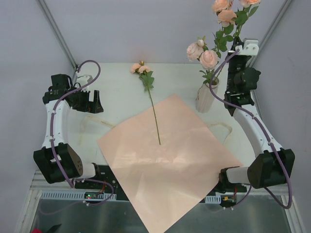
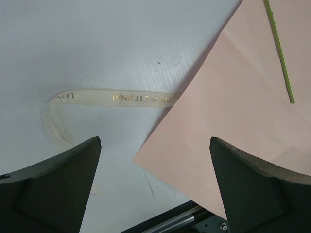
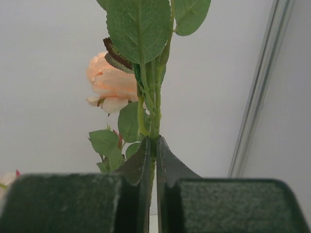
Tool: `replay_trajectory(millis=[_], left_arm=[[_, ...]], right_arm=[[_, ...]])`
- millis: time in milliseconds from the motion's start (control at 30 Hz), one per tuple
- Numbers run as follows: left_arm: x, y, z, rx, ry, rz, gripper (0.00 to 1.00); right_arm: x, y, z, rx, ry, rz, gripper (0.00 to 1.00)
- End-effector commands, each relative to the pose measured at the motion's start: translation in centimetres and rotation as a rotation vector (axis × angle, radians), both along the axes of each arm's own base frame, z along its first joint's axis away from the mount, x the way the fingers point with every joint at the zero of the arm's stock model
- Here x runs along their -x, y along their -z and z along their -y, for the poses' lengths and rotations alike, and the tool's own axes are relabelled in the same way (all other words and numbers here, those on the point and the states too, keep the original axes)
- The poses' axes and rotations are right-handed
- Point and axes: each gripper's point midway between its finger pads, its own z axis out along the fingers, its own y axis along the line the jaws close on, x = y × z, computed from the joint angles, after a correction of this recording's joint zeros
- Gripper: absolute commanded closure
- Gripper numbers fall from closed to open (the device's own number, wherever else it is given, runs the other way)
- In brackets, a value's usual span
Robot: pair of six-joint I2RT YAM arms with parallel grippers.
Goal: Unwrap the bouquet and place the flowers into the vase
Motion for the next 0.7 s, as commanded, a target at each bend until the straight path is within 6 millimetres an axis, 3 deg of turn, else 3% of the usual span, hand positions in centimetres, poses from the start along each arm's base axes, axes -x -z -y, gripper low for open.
replay_trajectory(millis=[0, 133, 267, 333, 367, 433, 467, 567, 667], left_arm=[[-0.5, -1.3, -0.1, -0.010, 0.014, 0.038, 0.06], [-0.4, -1.4, -0.2, -0.021, 0.015, 0.041, 0.05], [-0.2, -1.4, -0.3, -0.026, 0.017, 0.046, 0.05], [-0.1, -1.5, -0.2, -0.027, 0.020, 0.049, 0.05], [-0.1, -1.5, -0.2, -0.028, 0.021, 0.051, 0.06], [-0.1, -1.6, -0.1, -0.025, 0.022, 0.055, 0.06], [-0.1, -1.6, -0.1, -0.023, 0.023, 0.054, 0.05], [0.0, -1.7, 0.1, -0.016, 0.023, 0.058, 0.05], [0.3, -1.6, 0.3, -0.011, 0.029, 0.057, 0.05]], right_arm=[[0.3, -2.2, 0.6, -0.064, -0.001, 0.116, 0.99], [-1.1, -0.1, 0.3, -0.069, -0.007, 0.075, 0.99], [-1.2, 2.5, 0.2, -0.087, -0.015, 0.030, 0.99], [-0.4, 2.9, -0.4, -0.095, -0.040, 0.026, 0.91], [-0.3, 4.0, -0.6, -0.088, -0.048, 0.004, 0.76], [0.9, 3.9, -1.3, -0.085, -0.063, 0.009, 0.69], [1.2, 4.9, -1.5, -0.081, -0.065, -0.011, 0.63], [3.2, 4.6, -2.6, -0.067, -0.088, 0.004, 0.53], [5.1, 4.5, -4.1, -0.042, -0.116, 0.007, 0.51]])
